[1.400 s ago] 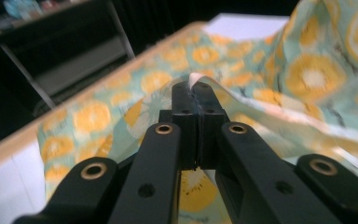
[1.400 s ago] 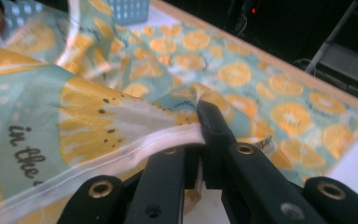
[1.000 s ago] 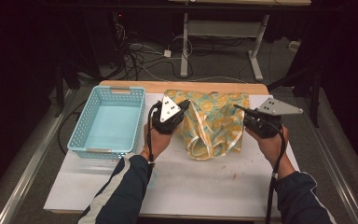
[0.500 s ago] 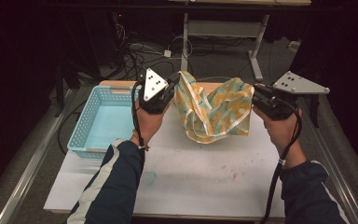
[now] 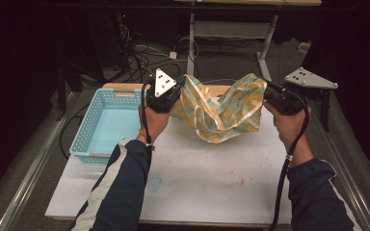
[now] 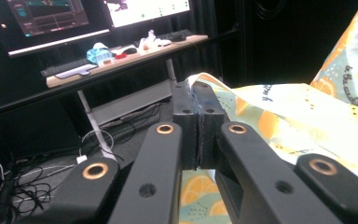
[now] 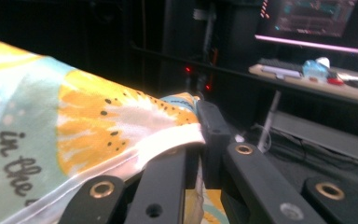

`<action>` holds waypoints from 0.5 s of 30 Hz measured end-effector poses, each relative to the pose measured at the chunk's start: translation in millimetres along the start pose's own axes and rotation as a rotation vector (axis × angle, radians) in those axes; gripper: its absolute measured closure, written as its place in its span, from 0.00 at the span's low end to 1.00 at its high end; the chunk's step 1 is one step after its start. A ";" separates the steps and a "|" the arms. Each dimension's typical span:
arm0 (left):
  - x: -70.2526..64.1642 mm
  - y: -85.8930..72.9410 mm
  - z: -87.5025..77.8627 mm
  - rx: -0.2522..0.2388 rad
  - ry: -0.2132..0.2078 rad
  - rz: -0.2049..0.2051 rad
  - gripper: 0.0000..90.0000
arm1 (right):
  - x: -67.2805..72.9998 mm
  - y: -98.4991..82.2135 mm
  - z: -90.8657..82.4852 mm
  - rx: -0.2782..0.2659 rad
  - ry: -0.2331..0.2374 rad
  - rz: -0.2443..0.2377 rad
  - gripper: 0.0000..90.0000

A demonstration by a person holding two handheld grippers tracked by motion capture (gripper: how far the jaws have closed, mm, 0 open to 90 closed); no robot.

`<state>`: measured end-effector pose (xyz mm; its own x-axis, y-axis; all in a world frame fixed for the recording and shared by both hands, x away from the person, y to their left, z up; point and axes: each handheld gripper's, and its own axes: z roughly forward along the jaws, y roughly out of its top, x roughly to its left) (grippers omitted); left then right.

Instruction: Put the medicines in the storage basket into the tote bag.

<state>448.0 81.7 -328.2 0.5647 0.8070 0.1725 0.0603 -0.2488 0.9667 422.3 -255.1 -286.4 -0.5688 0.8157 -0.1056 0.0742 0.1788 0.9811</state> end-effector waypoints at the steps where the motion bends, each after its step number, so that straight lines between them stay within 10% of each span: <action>1: 0.7 -1.6 2.9 0.006 -0.006 0.004 0.97 | -2.7 -1.5 1.9 0.006 -0.008 0.001 0.99; 8: 10.8 -5.7 6.3 0.005 0.058 -0.075 0.97 | -10.4 -5.0 7.8 0.014 -0.043 0.014 0.99; 15: 22.3 13.9 -17.8 -0.049 0.128 -0.070 0.98 | -4.0 23.9 -16.2 -0.059 -0.054 0.000 0.99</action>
<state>446.8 105.8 -307.5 0.4506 0.8840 0.1246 0.0536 -0.1661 0.9846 413.0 -263.0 -259.9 -0.5233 0.8447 -0.1124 0.0249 0.1470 0.9888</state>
